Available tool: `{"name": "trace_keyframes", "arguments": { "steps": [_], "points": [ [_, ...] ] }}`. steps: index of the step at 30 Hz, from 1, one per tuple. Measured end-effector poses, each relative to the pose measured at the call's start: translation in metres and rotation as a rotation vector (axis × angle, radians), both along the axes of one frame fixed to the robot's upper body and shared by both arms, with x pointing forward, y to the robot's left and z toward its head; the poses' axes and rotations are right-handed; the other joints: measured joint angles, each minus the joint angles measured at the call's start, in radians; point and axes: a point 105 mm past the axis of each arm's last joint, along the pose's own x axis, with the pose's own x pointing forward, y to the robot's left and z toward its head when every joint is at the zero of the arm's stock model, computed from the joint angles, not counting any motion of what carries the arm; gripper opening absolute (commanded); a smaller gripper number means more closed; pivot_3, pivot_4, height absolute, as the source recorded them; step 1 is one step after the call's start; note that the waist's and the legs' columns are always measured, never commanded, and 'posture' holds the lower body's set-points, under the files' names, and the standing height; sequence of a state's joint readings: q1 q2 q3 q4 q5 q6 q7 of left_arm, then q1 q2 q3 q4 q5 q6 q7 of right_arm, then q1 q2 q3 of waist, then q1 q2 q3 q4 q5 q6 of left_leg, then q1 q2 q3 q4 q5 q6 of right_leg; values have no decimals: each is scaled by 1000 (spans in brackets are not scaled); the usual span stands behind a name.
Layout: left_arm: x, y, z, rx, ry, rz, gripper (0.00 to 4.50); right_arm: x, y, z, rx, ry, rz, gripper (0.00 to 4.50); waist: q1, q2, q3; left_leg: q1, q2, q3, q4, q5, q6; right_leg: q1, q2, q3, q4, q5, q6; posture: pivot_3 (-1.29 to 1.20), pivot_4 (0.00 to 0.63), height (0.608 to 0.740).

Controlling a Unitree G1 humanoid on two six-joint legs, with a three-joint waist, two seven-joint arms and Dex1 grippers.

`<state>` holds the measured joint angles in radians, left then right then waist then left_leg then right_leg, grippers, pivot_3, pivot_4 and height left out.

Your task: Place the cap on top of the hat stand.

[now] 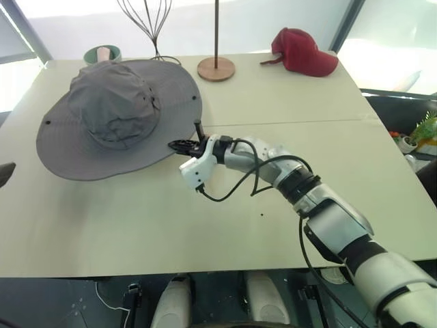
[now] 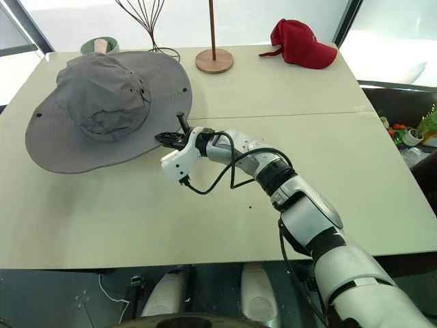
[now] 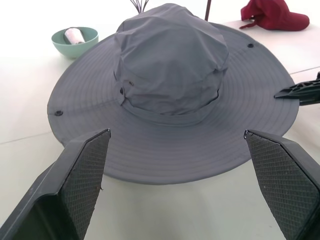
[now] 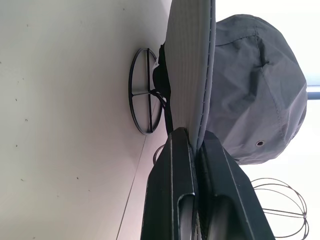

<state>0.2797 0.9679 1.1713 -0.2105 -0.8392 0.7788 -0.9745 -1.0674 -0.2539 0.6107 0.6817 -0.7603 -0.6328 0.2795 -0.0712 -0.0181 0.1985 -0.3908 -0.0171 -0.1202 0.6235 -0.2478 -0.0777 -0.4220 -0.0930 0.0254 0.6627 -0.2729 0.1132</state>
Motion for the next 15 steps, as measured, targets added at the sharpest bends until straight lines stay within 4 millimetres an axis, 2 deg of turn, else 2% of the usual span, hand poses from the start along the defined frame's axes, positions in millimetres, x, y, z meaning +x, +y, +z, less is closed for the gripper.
{"name": "trace_keyframes", "arguments": {
  "steps": [6, 8, 11, 15],
  "points": [
    [1, -1, 0, 0, 2, -3, 4500, -4, -1, 8, 13, 26, 12, 4169, -1, 0, 0, 0, 0, 0, 0, 0, 0, 0, 0, 0, 0, 0, 0, 0, 150, 740],
    [1, -1, -1, -1, 6, -6, 4500, -9, -5, 13, 5, 6, 33, 4169, 0, 0, 0, 0, 0, 0, 0, 0, 0, 0, 0, 0, 0, 0, 0, 0, 150, 740],
    [1, -1, -2, -1, 11, -3, 4500, -15, -22, 20, -8, -19, 49, 4169, 3, 0, 0, 0, 0, 0, 0, 0, 0, 1, 0, 0, 0, 0, 0, 0, 150, 740],
    [1, 1, -5, -2, 24, 7, 4500, -19, -58, 30, 41, 83, -5, 4169, 2, -1, 0, 0, 0, 0, 1, 0, 0, 2, 0, 0, -1, 0, 0, 0, 150, 740]
  ]
}}
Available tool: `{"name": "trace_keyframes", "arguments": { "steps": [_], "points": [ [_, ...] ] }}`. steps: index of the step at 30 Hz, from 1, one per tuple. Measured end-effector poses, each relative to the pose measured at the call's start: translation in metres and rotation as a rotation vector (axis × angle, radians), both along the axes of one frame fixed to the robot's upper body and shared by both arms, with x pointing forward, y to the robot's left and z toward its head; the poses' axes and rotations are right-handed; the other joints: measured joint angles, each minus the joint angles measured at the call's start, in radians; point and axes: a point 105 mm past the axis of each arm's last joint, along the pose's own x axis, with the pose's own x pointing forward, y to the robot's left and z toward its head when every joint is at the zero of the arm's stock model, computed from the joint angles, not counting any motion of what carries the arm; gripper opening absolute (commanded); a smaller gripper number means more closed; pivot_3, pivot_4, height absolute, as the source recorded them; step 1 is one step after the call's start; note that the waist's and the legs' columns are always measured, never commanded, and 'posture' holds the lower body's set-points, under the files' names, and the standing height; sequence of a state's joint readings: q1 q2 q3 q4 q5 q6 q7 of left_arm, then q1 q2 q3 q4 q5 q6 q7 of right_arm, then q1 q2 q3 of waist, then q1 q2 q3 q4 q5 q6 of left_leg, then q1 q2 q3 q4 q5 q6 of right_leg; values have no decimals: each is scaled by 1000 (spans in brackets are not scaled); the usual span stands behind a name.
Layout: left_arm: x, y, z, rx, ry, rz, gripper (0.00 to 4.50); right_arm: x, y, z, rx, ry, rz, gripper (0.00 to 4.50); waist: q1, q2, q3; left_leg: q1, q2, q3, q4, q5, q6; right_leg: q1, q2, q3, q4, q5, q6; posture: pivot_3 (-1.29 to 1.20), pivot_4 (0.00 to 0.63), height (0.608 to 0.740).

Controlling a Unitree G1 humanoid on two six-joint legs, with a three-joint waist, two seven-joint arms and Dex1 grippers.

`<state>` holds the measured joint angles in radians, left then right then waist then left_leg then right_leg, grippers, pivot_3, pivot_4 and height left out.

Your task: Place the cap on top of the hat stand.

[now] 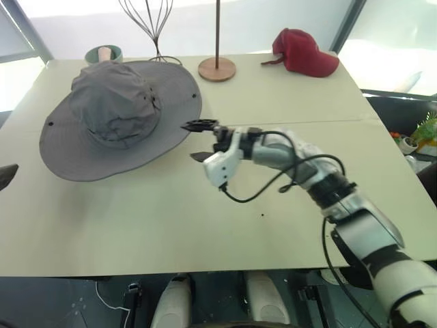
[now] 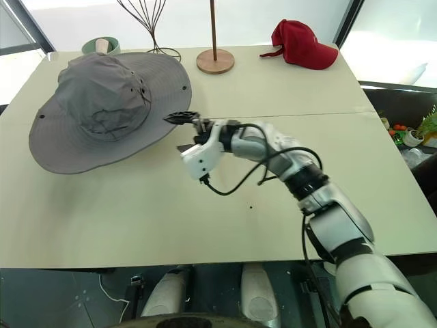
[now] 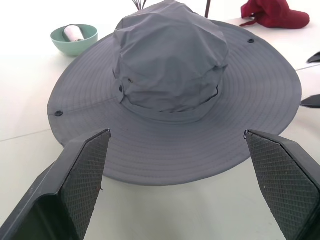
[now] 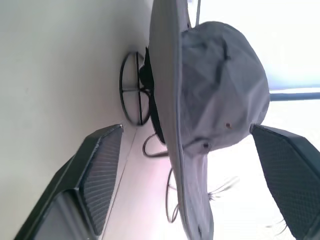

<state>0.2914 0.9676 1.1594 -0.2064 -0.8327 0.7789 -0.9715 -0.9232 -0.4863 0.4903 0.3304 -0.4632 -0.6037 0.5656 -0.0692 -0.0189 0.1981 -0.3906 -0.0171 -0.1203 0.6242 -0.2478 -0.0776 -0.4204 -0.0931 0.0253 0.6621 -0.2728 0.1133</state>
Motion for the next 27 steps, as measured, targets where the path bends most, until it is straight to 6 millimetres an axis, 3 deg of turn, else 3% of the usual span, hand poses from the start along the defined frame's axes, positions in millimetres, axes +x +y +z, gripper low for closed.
{"name": "trace_keyframes", "arguments": {
  "steps": [3, 5, 9, 10, 12, 14, 20, 27],
  "points": [
    [-3, 4, -7, -5, 23, 21, 4500, -7, -27, 3, 4, 152, -36, 4169, -1, 0, 0, 0, 0, 0, 0, 0, 0, 0, 0, 0, 0, 0, 0, 0, 150, 740],
    [-7, 6, -15, -17, 45, 36, 4500, -9, -49, 12, 44, 347, -82, 4169, -2, 1, 1, 0, 1, 0, 0, 0, 0, 0, 0, 0, 0, 0, 0, 0, 150, 740],
    [-20, 15, -25, -16, 71, 83, 4500, -4, -93, 47, 145, 726, -158, 4169, -1, 1, 1, 0, 1, 1, 2, 0, 1, 1, 0, 0, -1, 0, 0, 0, 150, 740],
    [-24, 17, -26, -12, 75, 96, 4500, 0, -106, 62, 184, 812, -179, 4345, -1, 2, 1, 0, 1, 2, 2, 0, 1, 1, 0, 0, -1, 0, -1, 0, 150, 740],
    [-32, 23, -27, -8, 75, 126, 4500, 6, -124, 93, 267, 915, -192, 4345, 0, 1, 1, 1, 2, 2, 1, -1, 1, 1, 0, 0, -1, -2, -4, 0, 150, 740],
    [-36, 26, -27, -6, 74, 138, 4500, 12, -138, 104, 318, 1010, -209, 4345, 0, 1, 1, 1, 2, 2, 1, -1, 1, 1, 0, 0, -2, -2, -4, 0, 150, 740],
    [-47, 31, -30, -10, 86, 161, 4500, 17, -151, 87, 313, 1215, -214, 4345, 0, 3, 2, -1, 2, 3, 1, -1, 1, 0, 0, 0, -3, 0, -1, 0, 150, 740],
    [-52, 19, -26, 13, 79, 129, 4500, 8, -141, 106, 300, 1258, -122, 4345, -1, 3, 2, -1, 2, 4, 0, -1, 1, -1, 0, 0, -4, -1, -1, 0, 150, 740]
  ]
}}
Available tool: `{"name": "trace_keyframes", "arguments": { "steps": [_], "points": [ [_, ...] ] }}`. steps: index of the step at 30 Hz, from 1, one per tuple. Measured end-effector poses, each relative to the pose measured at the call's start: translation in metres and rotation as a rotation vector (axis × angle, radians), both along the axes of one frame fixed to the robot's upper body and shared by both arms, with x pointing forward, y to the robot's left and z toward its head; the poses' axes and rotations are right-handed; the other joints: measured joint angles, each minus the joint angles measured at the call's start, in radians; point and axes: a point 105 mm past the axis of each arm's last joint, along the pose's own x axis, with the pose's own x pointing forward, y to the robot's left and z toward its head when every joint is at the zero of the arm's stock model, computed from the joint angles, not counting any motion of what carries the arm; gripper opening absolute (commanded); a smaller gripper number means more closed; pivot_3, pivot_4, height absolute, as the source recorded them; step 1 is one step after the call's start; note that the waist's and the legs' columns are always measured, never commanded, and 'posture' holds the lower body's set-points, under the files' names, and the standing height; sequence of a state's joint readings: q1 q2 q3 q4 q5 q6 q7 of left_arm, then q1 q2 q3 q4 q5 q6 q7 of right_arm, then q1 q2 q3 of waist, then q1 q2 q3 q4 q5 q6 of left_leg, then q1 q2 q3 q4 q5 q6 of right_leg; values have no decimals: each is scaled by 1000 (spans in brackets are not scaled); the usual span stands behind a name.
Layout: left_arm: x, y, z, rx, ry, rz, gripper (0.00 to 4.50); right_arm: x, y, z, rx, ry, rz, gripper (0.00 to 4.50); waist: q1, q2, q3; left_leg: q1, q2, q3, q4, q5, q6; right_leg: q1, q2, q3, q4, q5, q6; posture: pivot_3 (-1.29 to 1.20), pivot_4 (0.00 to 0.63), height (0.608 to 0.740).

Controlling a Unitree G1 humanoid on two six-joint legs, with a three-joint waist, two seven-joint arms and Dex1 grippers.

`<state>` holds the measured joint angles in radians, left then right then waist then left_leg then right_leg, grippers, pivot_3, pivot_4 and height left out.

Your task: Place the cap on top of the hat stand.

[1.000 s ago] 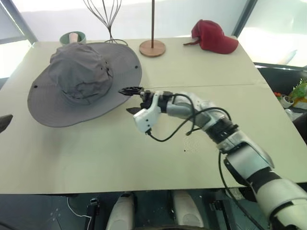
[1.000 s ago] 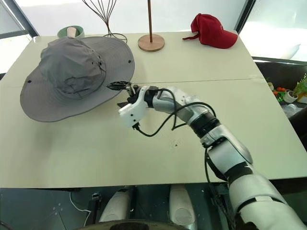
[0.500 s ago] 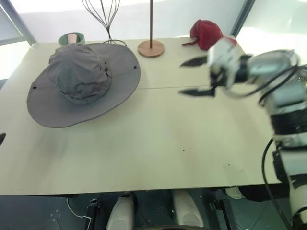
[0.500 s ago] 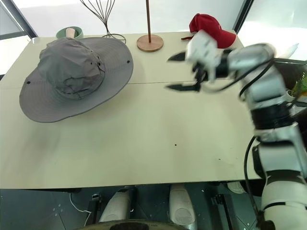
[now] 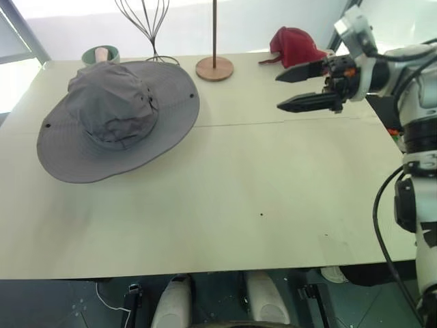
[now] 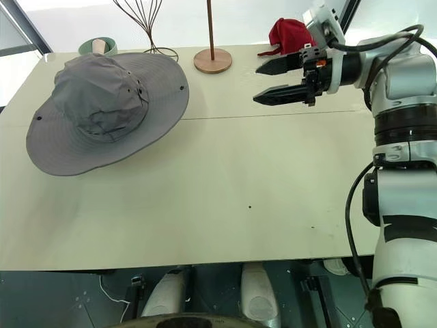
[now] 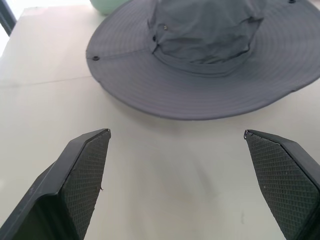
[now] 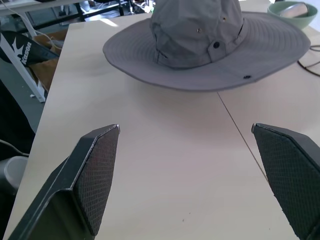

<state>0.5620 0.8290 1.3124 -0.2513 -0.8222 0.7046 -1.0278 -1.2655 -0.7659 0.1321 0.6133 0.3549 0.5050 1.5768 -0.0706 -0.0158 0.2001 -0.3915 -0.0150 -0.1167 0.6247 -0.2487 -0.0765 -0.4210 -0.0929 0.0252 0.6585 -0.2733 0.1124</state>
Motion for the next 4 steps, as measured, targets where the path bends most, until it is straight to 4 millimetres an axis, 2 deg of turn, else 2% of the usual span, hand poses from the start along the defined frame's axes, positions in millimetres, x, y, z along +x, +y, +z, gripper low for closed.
{"name": "trace_keyframes", "arguments": {
  "steps": [4],
  "points": [
    [-3, 0, -1, -10, 2, 1, 4500, 5, -4, -6, -15, 2, -27, 4345, 2, 0, 0, 0, 0, 0, 0, 0, 0, 0, 0, 0, 0, 0, 0, 0, 150, 740]
  ]
}}
